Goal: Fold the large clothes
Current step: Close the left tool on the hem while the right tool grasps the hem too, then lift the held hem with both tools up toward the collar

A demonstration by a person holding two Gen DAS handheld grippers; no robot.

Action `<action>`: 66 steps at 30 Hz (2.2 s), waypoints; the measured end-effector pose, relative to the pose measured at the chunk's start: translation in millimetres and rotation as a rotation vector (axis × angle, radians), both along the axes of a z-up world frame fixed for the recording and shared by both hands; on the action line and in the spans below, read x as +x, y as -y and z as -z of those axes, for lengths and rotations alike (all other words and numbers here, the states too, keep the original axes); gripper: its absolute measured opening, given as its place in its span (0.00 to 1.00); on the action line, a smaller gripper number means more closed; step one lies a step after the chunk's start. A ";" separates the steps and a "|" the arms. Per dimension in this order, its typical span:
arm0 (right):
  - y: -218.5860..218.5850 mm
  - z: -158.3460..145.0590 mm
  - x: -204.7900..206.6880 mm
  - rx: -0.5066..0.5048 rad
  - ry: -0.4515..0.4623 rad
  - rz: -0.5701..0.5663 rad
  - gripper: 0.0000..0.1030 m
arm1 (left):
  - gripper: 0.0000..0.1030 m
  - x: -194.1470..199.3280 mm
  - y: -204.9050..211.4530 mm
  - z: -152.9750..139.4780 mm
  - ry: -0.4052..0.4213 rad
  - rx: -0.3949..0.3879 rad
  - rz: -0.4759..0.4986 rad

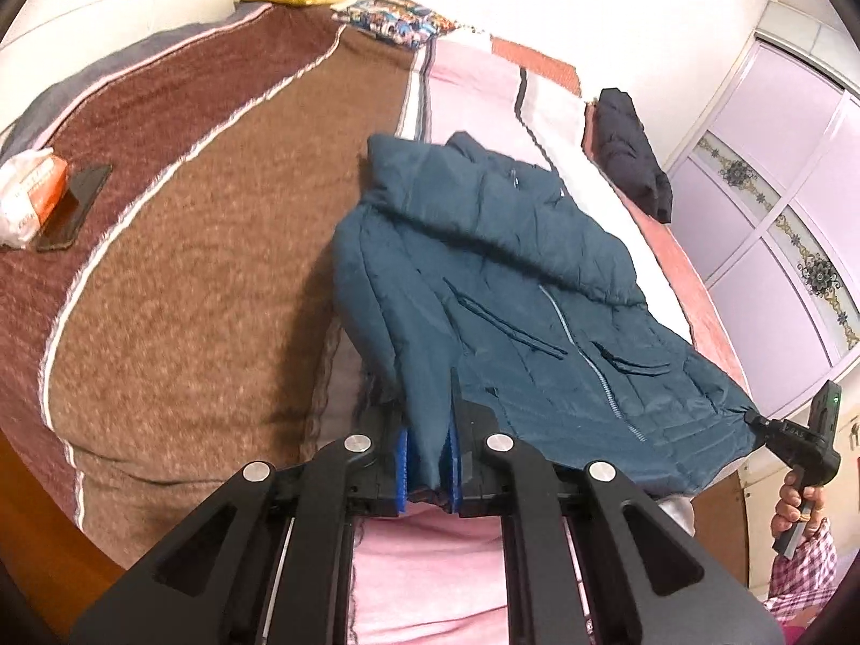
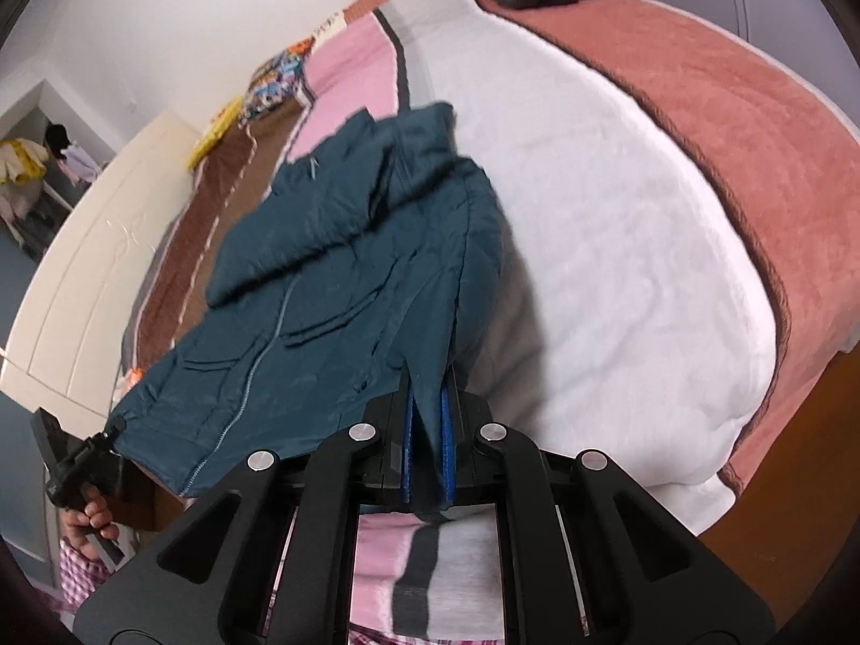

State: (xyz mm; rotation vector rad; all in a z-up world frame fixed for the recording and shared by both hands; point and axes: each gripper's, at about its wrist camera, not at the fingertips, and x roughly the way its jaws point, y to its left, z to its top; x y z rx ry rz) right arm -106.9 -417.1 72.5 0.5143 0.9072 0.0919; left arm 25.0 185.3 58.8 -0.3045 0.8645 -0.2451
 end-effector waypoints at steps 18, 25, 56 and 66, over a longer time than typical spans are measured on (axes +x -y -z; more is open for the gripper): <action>-13.9 93.4 1.5 -0.179 -0.240 -0.009 0.35 | 0.64 -3.4 -33.4 106.9 -0.232 -0.015 -0.148; -14.6 99.5 7.2 -0.107 -0.241 -0.026 0.53 | 0.65 10.5 -27.0 123.7 -0.297 -0.050 -0.090; 8.0 -20.3 -94.8 0.231 -0.015 0.028 0.08 | 0.09 -98.3 -33.6 -13.2 -0.006 -0.182 -0.001; 15.9 -69.7 -14.9 0.314 0.085 0.025 0.08 | 0.09 -47.4 -35.2 -44.8 0.059 -0.266 -0.015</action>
